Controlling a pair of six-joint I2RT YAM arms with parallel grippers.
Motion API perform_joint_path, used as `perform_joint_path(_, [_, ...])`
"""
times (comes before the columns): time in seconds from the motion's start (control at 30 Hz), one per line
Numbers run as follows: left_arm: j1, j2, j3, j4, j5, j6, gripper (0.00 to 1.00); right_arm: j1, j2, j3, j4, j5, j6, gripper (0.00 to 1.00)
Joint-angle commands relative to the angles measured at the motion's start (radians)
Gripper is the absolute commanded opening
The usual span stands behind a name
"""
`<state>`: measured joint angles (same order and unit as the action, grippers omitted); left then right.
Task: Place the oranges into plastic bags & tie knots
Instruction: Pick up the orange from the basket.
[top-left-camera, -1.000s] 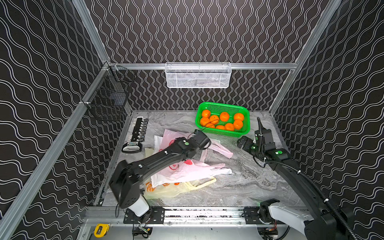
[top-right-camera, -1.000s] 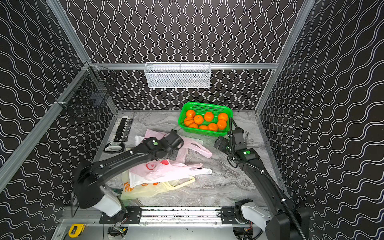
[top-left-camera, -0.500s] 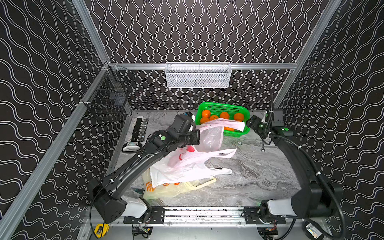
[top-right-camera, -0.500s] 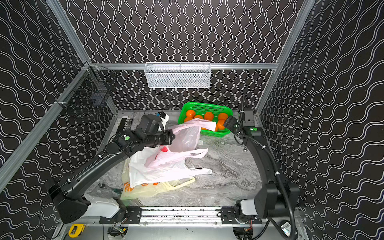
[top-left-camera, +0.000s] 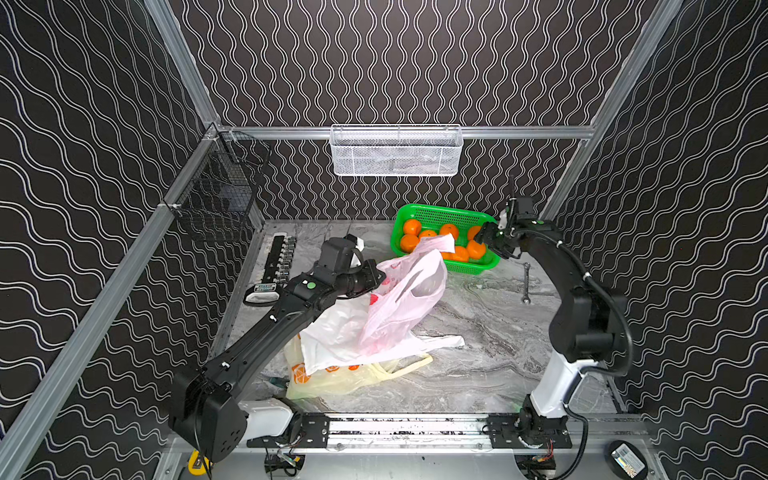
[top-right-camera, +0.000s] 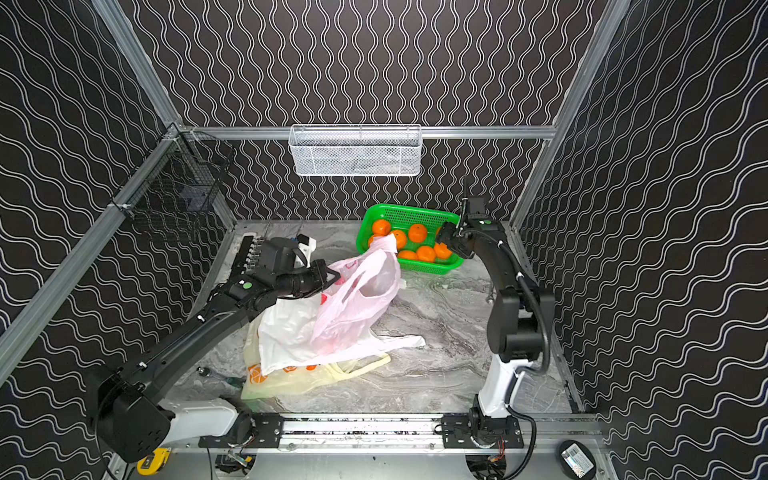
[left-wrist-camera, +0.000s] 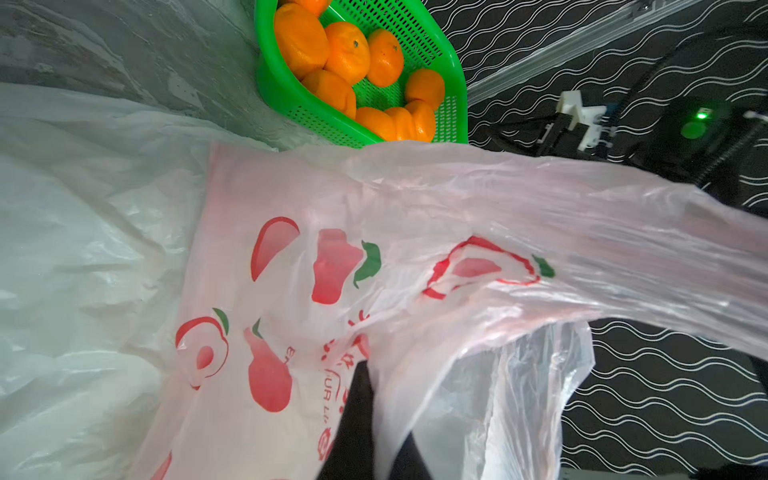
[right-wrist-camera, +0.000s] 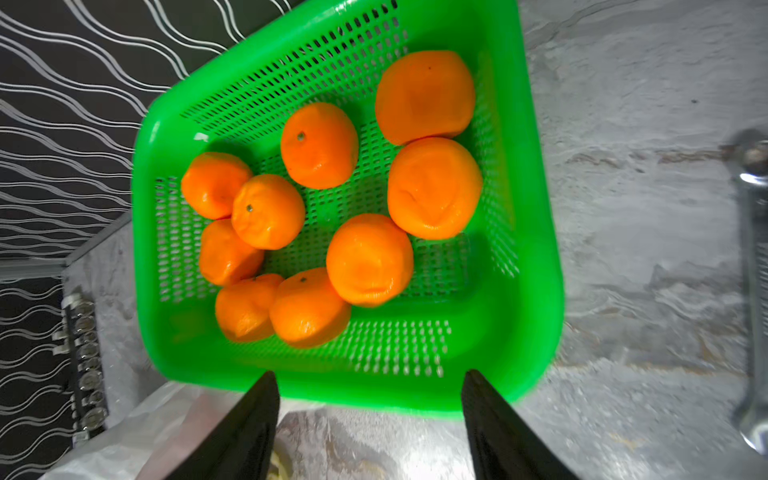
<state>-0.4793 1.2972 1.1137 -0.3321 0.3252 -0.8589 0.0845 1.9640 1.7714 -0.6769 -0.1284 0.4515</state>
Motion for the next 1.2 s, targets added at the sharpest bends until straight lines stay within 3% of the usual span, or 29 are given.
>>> perform_joint_path(0.0, [0.04, -0.008, -0.02, 0.066, 0.086, 0.035, 0.0, 0.02, 0.103, 0.117, -0.14, 0.11, -0.022, 0.71])
perform_joint_path(0.23, [0.08, -0.003, -0.031, 0.066, 0.127, 0.081, 0.0, 0.027, 0.291, 0.323, -0.238, 0.259, -0.008, 0.77])
perform_joint_path(0.77, [0.121, 0.019, -0.028, 0.064, 0.168, 0.107, 0.0, 0.022, 0.553, 0.56, -0.252, 0.275, -0.019, 0.85])
perform_joint_path(1.17, [0.133, 0.027, -0.026, 0.083, 0.184, 0.102, 0.0, 0.014, 0.536, 0.563, -0.236, 0.289, -0.034, 0.65])
